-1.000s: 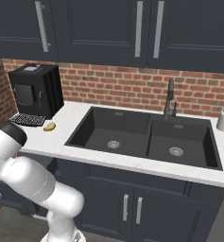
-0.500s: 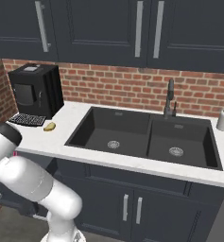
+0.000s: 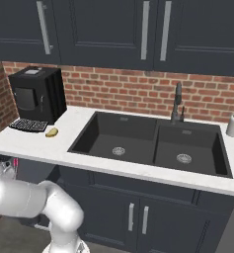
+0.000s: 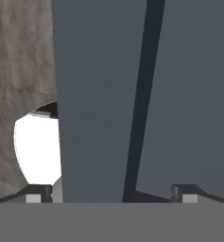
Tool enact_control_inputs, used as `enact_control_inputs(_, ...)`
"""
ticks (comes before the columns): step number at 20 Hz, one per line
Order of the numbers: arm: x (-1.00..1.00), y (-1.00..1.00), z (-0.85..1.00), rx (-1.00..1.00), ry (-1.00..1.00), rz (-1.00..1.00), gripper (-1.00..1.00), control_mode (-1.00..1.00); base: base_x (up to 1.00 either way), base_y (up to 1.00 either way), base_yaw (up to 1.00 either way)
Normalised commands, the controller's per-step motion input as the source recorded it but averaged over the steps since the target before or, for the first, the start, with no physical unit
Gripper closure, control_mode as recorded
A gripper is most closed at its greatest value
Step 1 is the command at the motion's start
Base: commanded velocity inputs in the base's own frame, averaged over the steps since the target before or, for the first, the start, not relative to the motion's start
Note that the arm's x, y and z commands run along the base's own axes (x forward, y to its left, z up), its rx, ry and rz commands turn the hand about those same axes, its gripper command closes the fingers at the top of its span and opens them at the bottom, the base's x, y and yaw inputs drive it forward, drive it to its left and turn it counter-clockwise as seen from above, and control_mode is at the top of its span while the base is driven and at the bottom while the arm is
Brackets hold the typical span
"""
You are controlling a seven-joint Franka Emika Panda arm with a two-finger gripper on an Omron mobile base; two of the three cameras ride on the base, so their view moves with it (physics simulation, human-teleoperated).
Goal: Pick the tongs from the drawer and place it on the counter.
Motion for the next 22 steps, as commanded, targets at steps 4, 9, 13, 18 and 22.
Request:
enact_control_inputs(4,-0.79,0.0,-0.19,-0.07,0.02,0.1,-1.0,-1.0,0.0,0.0,0.0)
enact_control_inputs(9,-1.0,0.0,-0.18,-0.04,0.1,0.07,-1.0,-1.0,0.0,0.0,0.0)
enact_control_inputs(13,-1.0,0.0,-0.07,0.0,0.09,0.06,-1.0,-1.0,0.0,0.0,0.0)
enact_control_inputs(18,-1.0,-0.01,-0.01,0.0,0.11,0.03,-1.0,-1.0,0.0,0.0,0.0)
enact_control_inputs(22,-1.0,0.0,0.42,0.03,0.09,-0.02,-1.0,-1.0,0.0,0.0,0.0)
